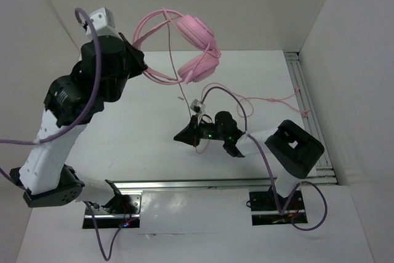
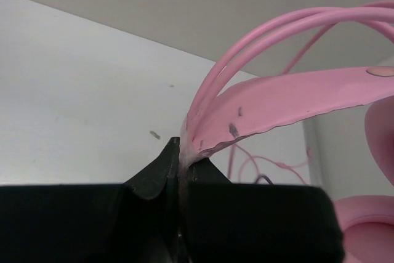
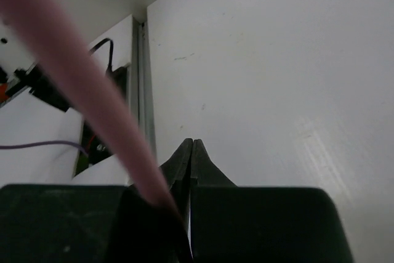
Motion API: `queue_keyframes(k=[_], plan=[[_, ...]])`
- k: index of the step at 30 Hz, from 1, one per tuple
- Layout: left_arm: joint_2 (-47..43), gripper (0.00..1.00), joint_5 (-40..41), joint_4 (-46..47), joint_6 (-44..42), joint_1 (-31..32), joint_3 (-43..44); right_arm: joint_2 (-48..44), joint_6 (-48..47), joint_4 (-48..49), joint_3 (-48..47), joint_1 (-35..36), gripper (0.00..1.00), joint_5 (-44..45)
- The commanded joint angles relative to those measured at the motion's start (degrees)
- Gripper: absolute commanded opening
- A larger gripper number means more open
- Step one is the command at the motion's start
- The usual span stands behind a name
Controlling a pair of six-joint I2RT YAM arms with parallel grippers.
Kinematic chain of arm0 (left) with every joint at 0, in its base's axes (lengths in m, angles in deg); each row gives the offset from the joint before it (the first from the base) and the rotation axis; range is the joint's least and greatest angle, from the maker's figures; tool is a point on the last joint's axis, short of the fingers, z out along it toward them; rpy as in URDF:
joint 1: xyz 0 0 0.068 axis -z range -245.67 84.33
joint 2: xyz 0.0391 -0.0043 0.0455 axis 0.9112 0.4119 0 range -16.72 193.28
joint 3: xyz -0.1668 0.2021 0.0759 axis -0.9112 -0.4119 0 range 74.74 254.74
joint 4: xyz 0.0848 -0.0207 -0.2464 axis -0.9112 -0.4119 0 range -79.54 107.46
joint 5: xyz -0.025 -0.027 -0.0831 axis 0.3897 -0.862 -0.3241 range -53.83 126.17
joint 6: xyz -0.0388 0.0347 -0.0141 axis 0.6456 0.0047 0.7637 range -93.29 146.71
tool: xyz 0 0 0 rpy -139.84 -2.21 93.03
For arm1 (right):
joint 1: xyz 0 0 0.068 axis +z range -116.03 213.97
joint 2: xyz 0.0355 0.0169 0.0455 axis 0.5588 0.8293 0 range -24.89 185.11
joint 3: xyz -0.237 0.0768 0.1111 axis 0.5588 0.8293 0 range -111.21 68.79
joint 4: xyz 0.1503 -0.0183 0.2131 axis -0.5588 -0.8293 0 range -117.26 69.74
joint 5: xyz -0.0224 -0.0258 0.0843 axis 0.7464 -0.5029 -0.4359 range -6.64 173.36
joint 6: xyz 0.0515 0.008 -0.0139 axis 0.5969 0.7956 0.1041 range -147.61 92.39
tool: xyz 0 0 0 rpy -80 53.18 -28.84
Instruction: Wrap the headphones
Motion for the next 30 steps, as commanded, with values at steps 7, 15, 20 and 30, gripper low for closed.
queue_keyframes(k=[7,15,20,30], plan=[[12.17,0.0,-4.85,2.0,3.97,-20.78,5.78,-21.26,-6.93,-8.62,8.91,16.11,0.0,12.93],[14.56,0.0,-6.87,0.49,5.38,-27.56,-7.38,-32.72,-18.43,-36.22,-2.13,27.81,0.0,27.97],[14.02,0.0,-13.19,2.88,-4.63,-27.57,-18.18,-34.13,-26.7,-52.59,-13.74,28.96,0.0,37.11],[-3.61,0.0,-8.29,2.52,-14.74,-14.92,-44.46,-29.4,-38.41,-66.24,-32.99,10.52,0.0,44.52]])
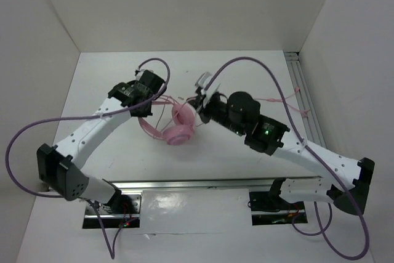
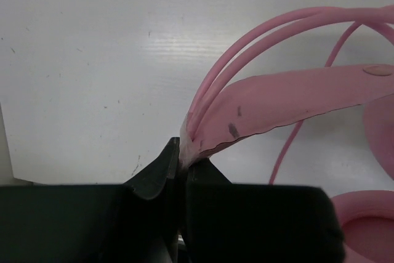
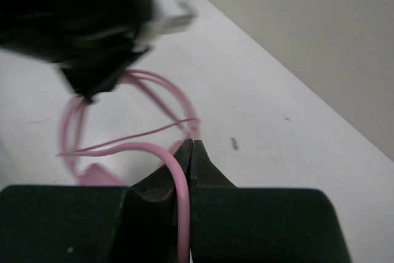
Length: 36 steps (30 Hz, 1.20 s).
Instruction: Wrap the headphones
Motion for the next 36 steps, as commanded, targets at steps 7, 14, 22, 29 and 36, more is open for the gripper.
queue_keyframes(k=[7,14,22,29,36], plan=[[-19.64,0.0,-5.29,1.88,-5.32,10.42,-3.57,8.33,-4.12,-2.87,-8.79,-20.4,0.0,-8.46],[-25.02,0.0,-16.47,-0.84,-7.53,11.83,13.35,15.28,4.76,6.86,-4.68,-29.56,0.01,-30.07],[-13.96,0.0,-25.0,-0.31,0.55,11.83,42.12,21.88,24.35,35.95,10.71,-23.68,0.05,-43.21],[-9.91,0.0,-21.57,3.99,7.77,11.83,44.43,30.74,35.08,53.72,12.04,-21.21,0.11,-44.54],[-11.74,0.0,-21.85,7.05,14.0,11.83,35.66,30.23,37.19,56.98,12.83,-21.21,0.21,-44.09]])
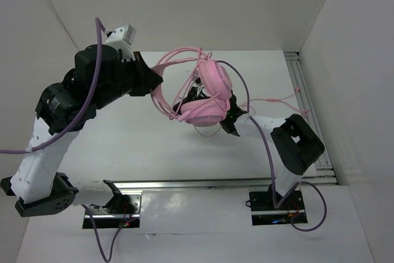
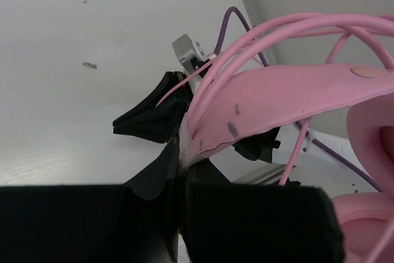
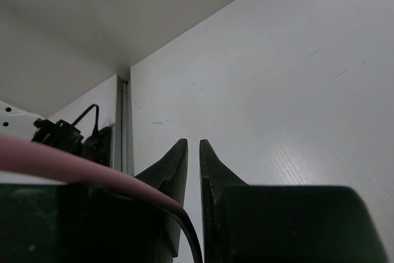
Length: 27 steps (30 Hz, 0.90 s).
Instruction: Wrap the headphones
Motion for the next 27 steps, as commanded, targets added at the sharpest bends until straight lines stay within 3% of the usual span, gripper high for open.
queue_keyframes(k=[1,11,17,21,25,27], plan=[[-3.83,0.0,-0.2,10.45,8.44,0.25,-2.87,-1.61,3.64,9.57,1.14,0.06,0.21,-0.54],[-1.91,0.0,18.52,6.77,16.71,0.25,5.37,7.26,7.87,22.84,8.52,5.59,0.19,-1.85],[4.5,0.0,19.32,5.1,15.56,-6.59,11.18,11.84,9.63,29.7,12.39,9.46,0.14,0.07],[7.41,0.0,20.02,5.1,13.47,-11.68,11.18,11.14,8.93,31.38,16.78,10.96,0.01,1.92],[11.8,0.0,26.34,4.23,12.75,-15.74,10.49,2.28,2.35,19.29,19.07,18.92,0.0,8.32],[14.96,0.0,29.32,3.26,12.75,-17.41,9.34,-6.33,-1.42,8.43,19.69,23.85,0.0,17.24]])
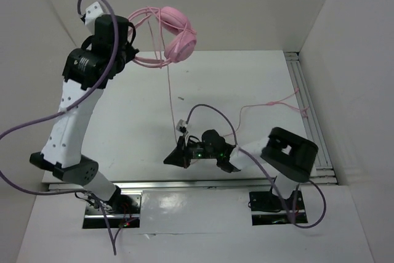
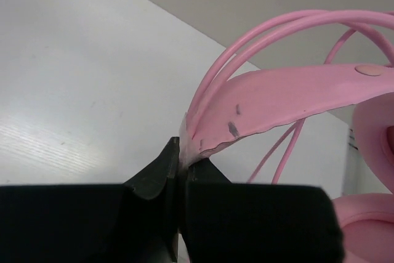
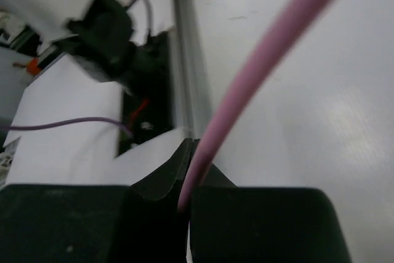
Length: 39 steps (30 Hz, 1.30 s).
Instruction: Wrap the headphones
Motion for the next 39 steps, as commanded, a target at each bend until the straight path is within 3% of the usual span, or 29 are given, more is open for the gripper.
queue_keyframes(k=[1,5,8,11,13,15,18,21,27,30,34,39], plan=[[2.75,0.0,6.67,2.48,2.52,-3.86,-0.39,-13.58,-10.1,-12.52,-0.48,9.13,0.0,12.51],[5.22,0.0,10.98,0.08,3.84,-4.58,-6.35,-26.58,-16.28,-29.49,-4.69,19.24,0.0,23.49],[6.53,0.0,12.13,-1.49,4.37,-5.63,-14.25,-30.73,-21.02,-42.59,-12.34,23.99,0.0,28.51],[6.37,0.0,11.34,-3.52,3.6,-5.63,-17.97,-31.8,-26.04,-53.14,-19.63,25.59,0.0,34.85],[3.49,0.0,7.57,0.07,0.61,-5.63,-23.4,-33.02,-30.06,-59.47,-23.68,25.07,0.0,38.27],[0.4,0.0,2.84,7.24,-8.78,-3.53,-30.14,-33.55,-33.32,-64.12,-26.75,22.97,0.0,41.6],[-5.13,0.0,2.39,8.33,-14.15,1.48,-37.09,-35.04,-39.65,-67.74,-29.31,18.14,0.0,45.73],[-9.7,0.0,3.43,9.49,-17.94,5.7,-43.69,-35.05,-43.53,-74.51,-35.19,13.04,0.0,50.04],[-18.32,0.0,0.44,9.49,-22.95,13.6,-49.78,-34.36,-48.81,-75.32,-40.91,1.62,0.0,52.61],[-22.98,0.0,-5.16,7.12,-24.98,16.6,-50.48,-32.6,-48.81,-74.79,-42.41,-6.88,0.0,46.65],[-30.36,0.0,-20.96,8.26,-28.14,16.6,-51.63,-29.53,-46.8,-74.79,-44.17,-14.55,0.0,38.14],[-31.35,0.0,-33.65,4.48,-29.99,16.6,-43.3,-28.2,-41.0,-69.35,-39.53,-22.55,0.0,29.16]])
